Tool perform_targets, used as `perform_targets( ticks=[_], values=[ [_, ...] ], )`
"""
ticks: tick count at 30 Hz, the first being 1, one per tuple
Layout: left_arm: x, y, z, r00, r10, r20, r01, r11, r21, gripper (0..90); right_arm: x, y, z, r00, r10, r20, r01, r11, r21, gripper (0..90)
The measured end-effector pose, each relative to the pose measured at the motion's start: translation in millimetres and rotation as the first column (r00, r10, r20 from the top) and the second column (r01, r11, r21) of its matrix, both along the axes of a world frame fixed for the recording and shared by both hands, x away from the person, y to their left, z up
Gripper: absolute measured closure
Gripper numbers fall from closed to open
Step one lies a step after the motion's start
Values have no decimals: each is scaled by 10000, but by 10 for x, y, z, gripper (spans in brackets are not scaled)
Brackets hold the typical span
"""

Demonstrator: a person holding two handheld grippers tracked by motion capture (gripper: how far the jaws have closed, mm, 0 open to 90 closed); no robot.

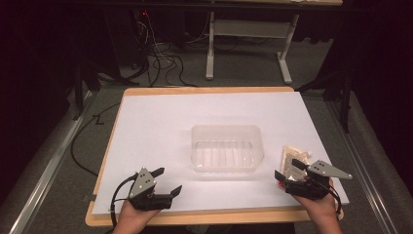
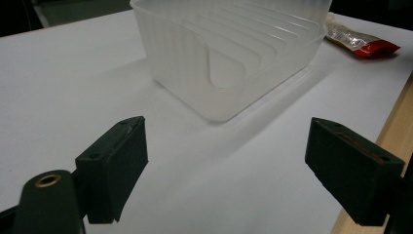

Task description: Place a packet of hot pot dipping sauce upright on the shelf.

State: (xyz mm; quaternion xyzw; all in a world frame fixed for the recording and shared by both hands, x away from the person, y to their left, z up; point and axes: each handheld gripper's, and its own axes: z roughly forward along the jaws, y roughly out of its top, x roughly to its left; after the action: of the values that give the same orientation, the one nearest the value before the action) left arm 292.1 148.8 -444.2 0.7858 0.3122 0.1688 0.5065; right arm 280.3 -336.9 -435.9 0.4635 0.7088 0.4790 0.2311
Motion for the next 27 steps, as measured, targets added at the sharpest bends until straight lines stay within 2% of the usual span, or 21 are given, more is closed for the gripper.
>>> perform_targets(
  ticks=[6,11,14,16,18,21,24,25,26,27],
  values=[
    [28,-21,-7,9999,-143,-72,143,9999,-7,167,-19,-28,-2,10000,-59,-79,60,10000,33,165],
    [20,-25,11,9999,-142,43,142,9998,-100,180,-37,-44,4,9998,-207,-48,207,9998,-33,191],
    [54,-41,32,10000,8,79,-5,9996,-269,226,-84,-108,-3,9987,-507,-39,507,9987,-88,294],
    [81,-58,47,9997,172,147,-166,9990,-411,333,-138,-175,-9,9951,-984,-101,982,9950,-202,418],
    [115,-79,60,9996,262,145,-254,9984,-498,438,-183,-264,-28,9881,-1524,-219,1513,9874,-459,514],
    [159,-127,77,9989,426,197,-415,9976,-553,582,-258,-388,-80,9702,-2337,-646,2277,9697,-882,700],
    [210,-206,112,9984,483,300,-465,9973,-577,698,-321,-509,-138,9521,-2841,-1132,2717,9557,-1136,886],
    [210,-206,112,9984,483,300,-465,9973,-577,747,-321,-509,-138,9521,-2841,-1132,2717,9557,-1136,886],
    [220,-224,114,9981,501,349,-479,9970,-604,747,-348,-573,-175,9422,-3041,-1408,2890,9500,-1180,900],
    [230,-245,118,9979,530,372,-508,9971,-573,771,-359,-593,-190,9368,-3144,-1533,2986,9471,-1179,900]
  ],
)
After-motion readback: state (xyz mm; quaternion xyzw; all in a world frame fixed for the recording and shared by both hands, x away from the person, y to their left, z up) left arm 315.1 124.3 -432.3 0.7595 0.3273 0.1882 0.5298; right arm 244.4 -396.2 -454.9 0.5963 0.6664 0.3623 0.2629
